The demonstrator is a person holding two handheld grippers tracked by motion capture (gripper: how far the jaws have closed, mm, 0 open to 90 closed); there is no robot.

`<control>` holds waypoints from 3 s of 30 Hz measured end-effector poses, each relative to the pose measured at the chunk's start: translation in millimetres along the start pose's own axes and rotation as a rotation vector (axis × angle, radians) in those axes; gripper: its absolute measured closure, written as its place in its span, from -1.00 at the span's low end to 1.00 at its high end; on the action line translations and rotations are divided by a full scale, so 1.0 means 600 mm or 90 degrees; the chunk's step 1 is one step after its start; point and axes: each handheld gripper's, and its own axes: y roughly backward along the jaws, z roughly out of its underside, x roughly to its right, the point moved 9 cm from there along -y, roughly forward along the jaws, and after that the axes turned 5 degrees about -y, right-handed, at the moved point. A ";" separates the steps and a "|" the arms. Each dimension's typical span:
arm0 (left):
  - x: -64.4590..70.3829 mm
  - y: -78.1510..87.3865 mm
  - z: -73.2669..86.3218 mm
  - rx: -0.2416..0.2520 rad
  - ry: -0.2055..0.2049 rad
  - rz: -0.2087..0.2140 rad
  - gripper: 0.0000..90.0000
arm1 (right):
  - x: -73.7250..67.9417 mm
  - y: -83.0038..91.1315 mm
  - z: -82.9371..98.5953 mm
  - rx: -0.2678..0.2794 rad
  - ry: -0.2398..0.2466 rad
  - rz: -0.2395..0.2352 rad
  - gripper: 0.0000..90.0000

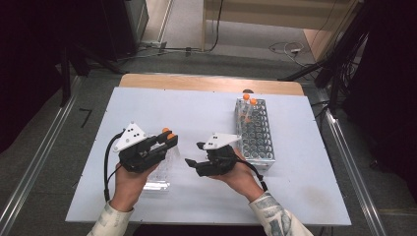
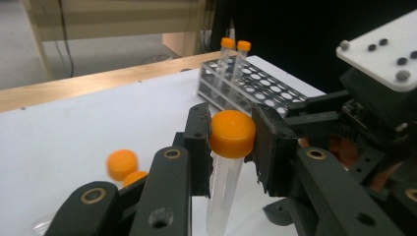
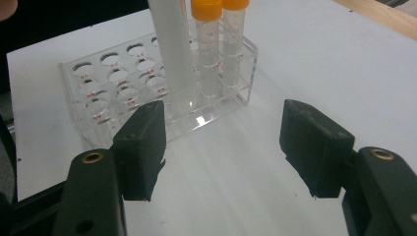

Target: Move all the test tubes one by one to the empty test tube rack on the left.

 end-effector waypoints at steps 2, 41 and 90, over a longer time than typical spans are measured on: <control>-0.008 0.007 -0.002 0.003 0.000 -0.012 0.57 | 0.001 0.000 0.001 -0.002 -0.002 0.001 -0.27; -0.042 -0.010 0.058 -0.060 -0.026 -0.095 0.55 | 0.006 0.006 0.009 0.000 -0.004 0.003 -0.24; -0.040 -0.005 0.043 -0.029 0.013 -0.074 -0.48 | 0.291 0.135 0.010 0.085 -0.174 0.313 -0.26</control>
